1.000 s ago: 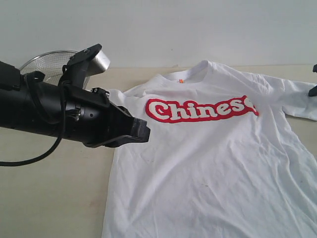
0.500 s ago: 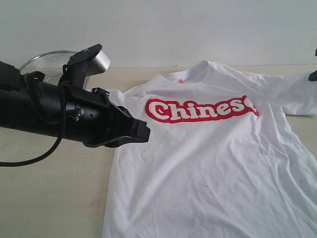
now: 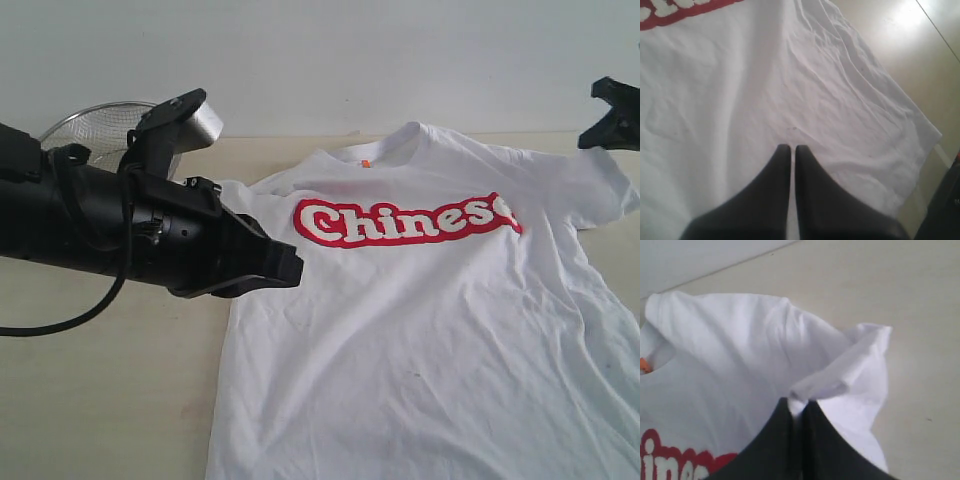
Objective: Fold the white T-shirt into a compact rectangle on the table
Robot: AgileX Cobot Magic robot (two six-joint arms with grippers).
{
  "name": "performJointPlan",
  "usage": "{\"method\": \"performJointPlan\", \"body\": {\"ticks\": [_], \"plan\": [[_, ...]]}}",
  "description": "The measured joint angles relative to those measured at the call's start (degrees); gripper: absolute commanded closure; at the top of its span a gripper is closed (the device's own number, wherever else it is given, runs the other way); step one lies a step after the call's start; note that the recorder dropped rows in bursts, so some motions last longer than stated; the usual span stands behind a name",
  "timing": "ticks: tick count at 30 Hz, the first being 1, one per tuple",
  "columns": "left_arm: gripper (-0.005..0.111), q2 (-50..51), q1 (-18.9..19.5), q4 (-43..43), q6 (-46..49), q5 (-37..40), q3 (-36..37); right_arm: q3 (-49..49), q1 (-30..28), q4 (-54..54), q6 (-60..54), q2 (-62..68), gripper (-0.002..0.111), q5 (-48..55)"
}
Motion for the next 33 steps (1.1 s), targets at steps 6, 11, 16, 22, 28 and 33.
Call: {"method": "performJointPlan", "body": {"ticks": [6, 11, 16, 22, 28, 33], "plan": [[0.102, 0.0, 0.0, -0.11, 0.48, 0.0, 0.0, 0.0, 5.25, -0.31, 1.5, 0.0, 0.108, 0.33], [0.102, 0.0, 0.0, -0.11, 0.48, 0.0, 0.0, 0.0, 9.11, -3.28, 3.29, 0.0, 0.108, 0.3], [0.102, 0.0, 0.0, -0.11, 0.48, 0.0, 0.0, 0.0, 13.15, -6.52, 5.03, 0.0, 0.108, -0.66], [0.102, 0.0, 0.0, -0.13, 0.48, 0.0, 0.0, 0.0, 15.4, -7.01, 6.17, 1.66, 0.108, -0.85], [0.102, 0.0, 0.0, -0.13, 0.48, 0.0, 0.0, 0.11, 18.36, -7.12, 6.17, 2.75, 0.108, -0.74], [0.102, 0.0, 0.0, -0.13, 0.48, 0.0, 0.0, 0.11, 18.83, -7.34, 6.36, 2.88, 0.097, -1.11]]}}
